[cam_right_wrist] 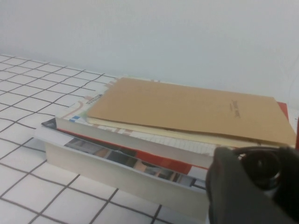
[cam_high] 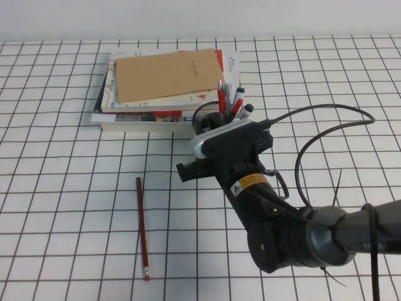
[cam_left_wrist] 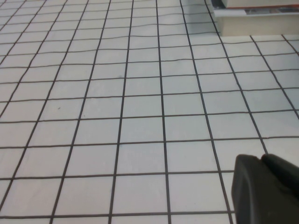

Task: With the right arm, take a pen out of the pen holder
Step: 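Take a marker out of the pen holder and lay it on the table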

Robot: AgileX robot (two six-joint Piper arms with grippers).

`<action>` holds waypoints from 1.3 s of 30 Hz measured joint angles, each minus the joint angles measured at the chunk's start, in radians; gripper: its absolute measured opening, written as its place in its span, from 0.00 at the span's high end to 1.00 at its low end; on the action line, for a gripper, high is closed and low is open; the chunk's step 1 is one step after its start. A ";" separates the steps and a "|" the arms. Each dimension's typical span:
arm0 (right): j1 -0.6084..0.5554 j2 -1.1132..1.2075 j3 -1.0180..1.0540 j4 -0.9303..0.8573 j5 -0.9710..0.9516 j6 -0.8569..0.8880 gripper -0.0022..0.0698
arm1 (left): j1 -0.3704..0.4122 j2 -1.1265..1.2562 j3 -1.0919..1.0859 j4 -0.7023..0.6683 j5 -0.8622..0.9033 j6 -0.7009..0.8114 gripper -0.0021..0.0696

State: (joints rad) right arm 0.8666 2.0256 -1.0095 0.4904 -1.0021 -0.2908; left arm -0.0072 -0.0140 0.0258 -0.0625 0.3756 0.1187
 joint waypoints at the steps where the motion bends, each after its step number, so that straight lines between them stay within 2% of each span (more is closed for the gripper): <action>1: -0.002 0.002 -0.002 0.000 -0.002 0.000 0.74 | 0.000 0.000 0.000 0.000 0.000 0.000 0.98; 8: -0.008 0.004 -0.002 0.011 -0.025 -0.004 0.78 | 0.000 0.000 0.000 0.000 0.000 0.000 0.98; 22: -0.008 -0.113 -0.002 0.032 0.040 -0.029 0.78 | 0.000 0.000 0.000 0.000 0.000 0.000 0.98; 33: -0.008 -0.402 -0.002 0.075 0.351 -0.186 0.79 | 0.000 0.000 0.000 0.000 0.000 0.000 0.98; 36: -0.008 -0.497 -0.007 0.087 0.539 -0.197 0.79 | 0.000 0.000 0.000 0.000 0.000 0.000 0.98; 39: -0.015 -0.569 -0.056 0.087 0.810 -0.200 0.79 | 0.000 0.000 0.000 0.000 0.000 0.000 0.98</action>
State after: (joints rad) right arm 0.8516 1.4566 -1.0655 0.5770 -0.1923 -0.4908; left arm -0.0072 -0.0140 0.0258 -0.0625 0.3756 0.1187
